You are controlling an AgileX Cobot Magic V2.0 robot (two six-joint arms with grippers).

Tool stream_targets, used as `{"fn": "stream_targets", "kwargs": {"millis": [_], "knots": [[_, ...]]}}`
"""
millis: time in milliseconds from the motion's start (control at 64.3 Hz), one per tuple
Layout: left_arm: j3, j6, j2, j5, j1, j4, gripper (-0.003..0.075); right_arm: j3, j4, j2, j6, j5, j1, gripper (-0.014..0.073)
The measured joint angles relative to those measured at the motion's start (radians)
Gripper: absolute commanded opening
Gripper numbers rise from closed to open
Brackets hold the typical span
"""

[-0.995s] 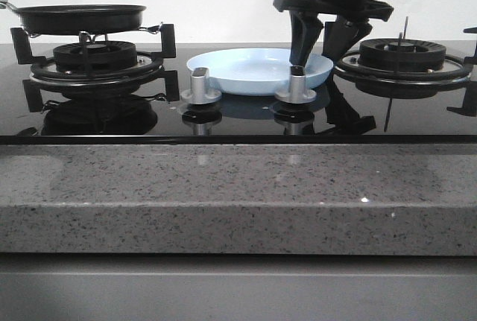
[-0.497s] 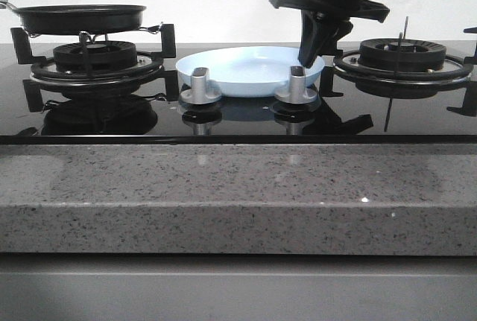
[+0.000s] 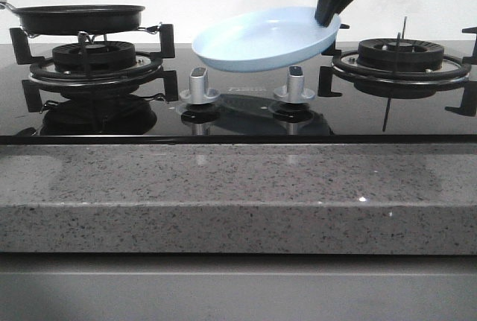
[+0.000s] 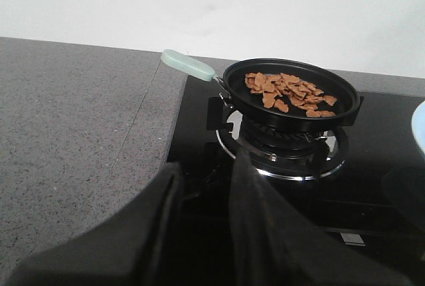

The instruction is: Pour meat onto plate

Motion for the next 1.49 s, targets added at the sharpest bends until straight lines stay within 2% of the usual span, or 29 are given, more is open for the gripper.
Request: {"fn": "stream_targets", "kwargs": {"millis": [202,311,497,653,839,1290,1492], "knots": [[0.000,0.000,0.000,0.000,0.000,0.000,0.0188,0.000,0.000,-0.107,0.001,0.007,0.000,-0.0060],[0.000,0.000,0.000,0.000,0.000,0.000,0.0188,0.054,0.022,-0.184,0.001,0.007,0.002,-0.0060],[0.000,0.000,0.000,0.000,0.000,0.000,0.0188,0.316,0.033,-0.340,-0.017,0.000,0.045,-0.0060],[0.000,0.000,0.000,0.000,0.000,0.000,0.0188,0.584,0.042,-0.447,-0.021,-0.155,0.092,-0.0060],[0.000,0.000,0.000,0.000,0.000,0.000,0.0188,0.770,0.058,-0.491,-0.027,-0.297,0.102,-0.0060],[0.000,0.000,0.000,0.000,0.000,0.000,0.0188,0.819,0.071,-0.491,-0.027,-0.353,0.102,-0.0060],[-0.003,0.000,0.000,0.000,0.000,-0.072,0.0190,0.819,0.071,-0.491,-0.027,-0.353,0.102,-0.0060]]}}
